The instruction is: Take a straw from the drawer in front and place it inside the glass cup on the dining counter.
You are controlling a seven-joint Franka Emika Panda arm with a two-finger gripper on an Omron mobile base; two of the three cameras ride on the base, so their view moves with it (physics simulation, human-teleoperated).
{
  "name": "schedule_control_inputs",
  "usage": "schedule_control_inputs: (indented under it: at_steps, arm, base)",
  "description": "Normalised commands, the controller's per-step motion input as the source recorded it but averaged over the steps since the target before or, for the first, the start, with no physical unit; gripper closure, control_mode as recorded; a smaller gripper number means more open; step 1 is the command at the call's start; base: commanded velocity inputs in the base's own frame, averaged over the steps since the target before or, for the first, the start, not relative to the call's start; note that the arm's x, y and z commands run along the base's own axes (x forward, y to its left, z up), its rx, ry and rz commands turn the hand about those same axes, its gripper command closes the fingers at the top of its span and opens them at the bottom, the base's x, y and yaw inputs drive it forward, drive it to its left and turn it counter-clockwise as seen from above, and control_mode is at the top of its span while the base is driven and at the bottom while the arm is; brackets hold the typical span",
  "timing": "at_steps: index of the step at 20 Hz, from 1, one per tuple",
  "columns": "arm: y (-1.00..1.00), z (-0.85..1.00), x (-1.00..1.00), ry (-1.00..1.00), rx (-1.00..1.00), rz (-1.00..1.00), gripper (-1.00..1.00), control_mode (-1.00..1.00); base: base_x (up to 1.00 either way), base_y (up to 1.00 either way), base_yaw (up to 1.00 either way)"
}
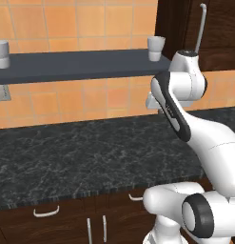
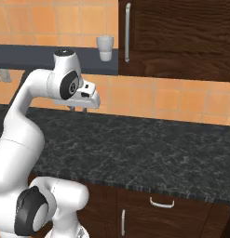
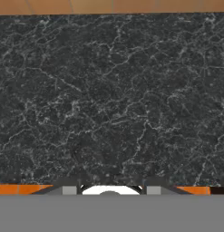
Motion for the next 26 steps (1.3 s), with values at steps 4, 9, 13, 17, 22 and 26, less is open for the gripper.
schedule_control_inputs:
  at_steps: [4, 9, 13, 17, 22, 26]
  arm:
    - [0.00, 0.00, -0.02, -0.01, 0.00, 0.00, -1.00, 1.00]
    - [0.00, 0.00, 0.00, 0.00, 0.00, 0.00, -1.00, 1.00]
    - [0.00, 0.00, 0.00, 0.00, 0.00, 0.00, -1.00, 1.00]
    - [0.00, 0.00, 0.00, 0.00, 0.00, 0.00, -1.00, 1.00]
    - [0.00, 0.00, 0.00, 0.00, 0.00, 0.00, -1.00, 1.00]
    - [0.00, 0.00, 0.00, 0.00, 0.00, 0.00, -1.00, 1.00]
  base:
    - [-0.08, 0.10, 0.00]
    - [-0.51, 0.65, -0.05]
    - [-0.36, 0.73, -0.31]
    - [-0.28, 0.58, -0.40]
    - [-0.20, 0.60, -0.43]
    - [-0.04, 0.60, -0.41]
